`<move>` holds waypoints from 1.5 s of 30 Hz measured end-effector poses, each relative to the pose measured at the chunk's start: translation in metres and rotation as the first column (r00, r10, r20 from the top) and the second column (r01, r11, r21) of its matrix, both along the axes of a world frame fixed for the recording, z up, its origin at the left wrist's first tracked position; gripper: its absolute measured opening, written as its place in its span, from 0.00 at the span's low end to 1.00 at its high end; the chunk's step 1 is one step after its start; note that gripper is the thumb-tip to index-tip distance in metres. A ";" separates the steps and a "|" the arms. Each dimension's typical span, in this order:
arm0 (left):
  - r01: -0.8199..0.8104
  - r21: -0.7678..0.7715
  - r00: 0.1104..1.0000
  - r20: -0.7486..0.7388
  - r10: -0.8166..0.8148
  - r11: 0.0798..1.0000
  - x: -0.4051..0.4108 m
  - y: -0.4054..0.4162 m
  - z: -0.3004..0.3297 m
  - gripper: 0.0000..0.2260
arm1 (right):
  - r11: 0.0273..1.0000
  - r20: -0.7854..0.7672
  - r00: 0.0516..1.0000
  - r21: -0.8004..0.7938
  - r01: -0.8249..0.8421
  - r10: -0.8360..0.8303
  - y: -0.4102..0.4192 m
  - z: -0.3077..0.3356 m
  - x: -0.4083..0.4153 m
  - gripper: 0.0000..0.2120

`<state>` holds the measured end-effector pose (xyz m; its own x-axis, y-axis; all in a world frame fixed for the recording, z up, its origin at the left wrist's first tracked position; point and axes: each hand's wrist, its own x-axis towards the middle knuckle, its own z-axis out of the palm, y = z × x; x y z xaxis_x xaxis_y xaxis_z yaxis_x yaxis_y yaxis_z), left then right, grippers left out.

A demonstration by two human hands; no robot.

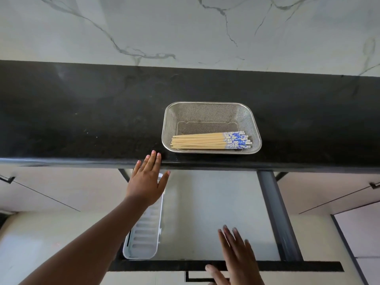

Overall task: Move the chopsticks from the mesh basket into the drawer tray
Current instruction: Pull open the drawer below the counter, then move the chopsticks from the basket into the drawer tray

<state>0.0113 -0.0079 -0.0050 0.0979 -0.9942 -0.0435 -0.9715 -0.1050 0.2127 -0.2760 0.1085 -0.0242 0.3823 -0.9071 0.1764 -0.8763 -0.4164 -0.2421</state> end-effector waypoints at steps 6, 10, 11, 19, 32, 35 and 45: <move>0.048 -0.003 0.992 -0.115 -0.048 0.999 0.020 -0.003 -0.001 0.27 | 0.974 0.001 0.998 0.217 -0.065 0.067 0.027 -0.033 -0.015 0.30; 0.015 -0.014 0.983 -0.181 -0.017 1.000 0.027 0.013 0.007 0.27 | 0.990 0.027 0.998 0.127 -0.061 0.058 0.040 -0.036 -0.015 0.28; -0.010 -0.027 0.979 -0.206 0.004 1.000 0.027 0.024 0.009 0.28 | 0.996 0.036 0.998 0.075 -0.055 0.052 0.041 -0.037 -0.015 0.27; -0.196 0.071 0.943 -0.262 0.207 0.978 0.041 0.141 0.005 0.34 | 0.995 0.225 0.971 -0.065 -0.069 0.082 -0.016 0.025 -0.007 0.32; -0.041 -0.102 0.992 -0.125 0.028 0.994 0.051 -0.038 0.026 0.28 | 0.993 0.126 0.990 0.091 -0.074 0.062 -0.247 0.127 0.065 0.15; -0.039 -0.053 0.991 -0.131 0.032 0.998 0.047 -0.046 0.013 0.29 | 0.924 -0.091 0.990 0.378 -0.068 0.110 -0.281 0.119 0.079 0.22; -0.005 -0.006 0.991 -0.132 0.004 1.000 0.057 -0.041 -0.010 0.29 | 0.774 -0.288 0.899 0.628 -0.084 0.331 -0.324 0.120 0.096 0.10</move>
<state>0.0681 -0.0488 -0.0149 0.0960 -0.9941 -0.0501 -0.9343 -0.1073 0.3399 -0.1802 -0.2158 0.0955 0.4955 -0.6706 -0.5521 -0.8568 -0.4816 -0.1840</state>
